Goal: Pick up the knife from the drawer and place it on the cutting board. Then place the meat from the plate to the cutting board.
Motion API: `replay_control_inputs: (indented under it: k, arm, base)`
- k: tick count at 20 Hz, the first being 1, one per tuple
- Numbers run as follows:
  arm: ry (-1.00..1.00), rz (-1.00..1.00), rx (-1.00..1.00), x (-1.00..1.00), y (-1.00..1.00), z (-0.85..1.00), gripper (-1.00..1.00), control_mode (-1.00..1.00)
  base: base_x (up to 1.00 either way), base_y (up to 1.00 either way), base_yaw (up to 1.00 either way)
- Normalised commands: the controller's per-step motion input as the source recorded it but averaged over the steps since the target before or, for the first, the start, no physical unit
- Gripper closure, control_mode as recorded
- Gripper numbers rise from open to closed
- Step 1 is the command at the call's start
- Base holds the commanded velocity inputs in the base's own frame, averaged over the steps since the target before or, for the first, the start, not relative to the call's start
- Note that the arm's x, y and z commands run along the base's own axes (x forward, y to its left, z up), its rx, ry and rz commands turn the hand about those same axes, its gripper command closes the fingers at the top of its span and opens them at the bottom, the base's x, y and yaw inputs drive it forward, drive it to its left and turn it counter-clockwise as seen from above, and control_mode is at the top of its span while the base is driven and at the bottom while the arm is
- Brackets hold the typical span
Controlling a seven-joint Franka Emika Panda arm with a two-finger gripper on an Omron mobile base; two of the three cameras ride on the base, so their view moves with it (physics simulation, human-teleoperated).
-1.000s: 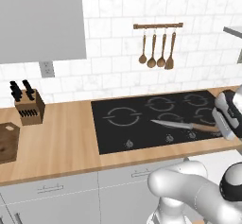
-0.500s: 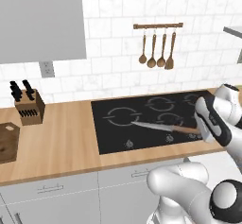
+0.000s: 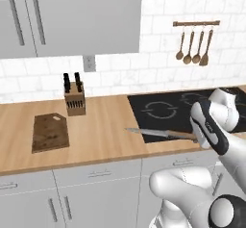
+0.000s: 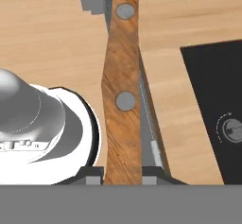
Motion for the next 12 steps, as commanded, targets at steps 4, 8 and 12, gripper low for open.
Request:
replay_control_inputs:
  k: [4, 8, 12]
  arm:
    - [0.0, 0.0, 0.0, 0.0, 0.0, 0.0, 1.0, 1.0]
    - [0.0, 0.0, 0.0, 0.0, 0.0, 0.0, 1.0, 1.0]
    - [0.0, 0.0, 0.0, 0.0, 0.0, 0.0, 1.0, 1.0]
  base:
    - [-0.14, 1.0, 0.11]
    - [0.17, 1.0, 0.01]
    - [0.44, 0.97, 0.0]
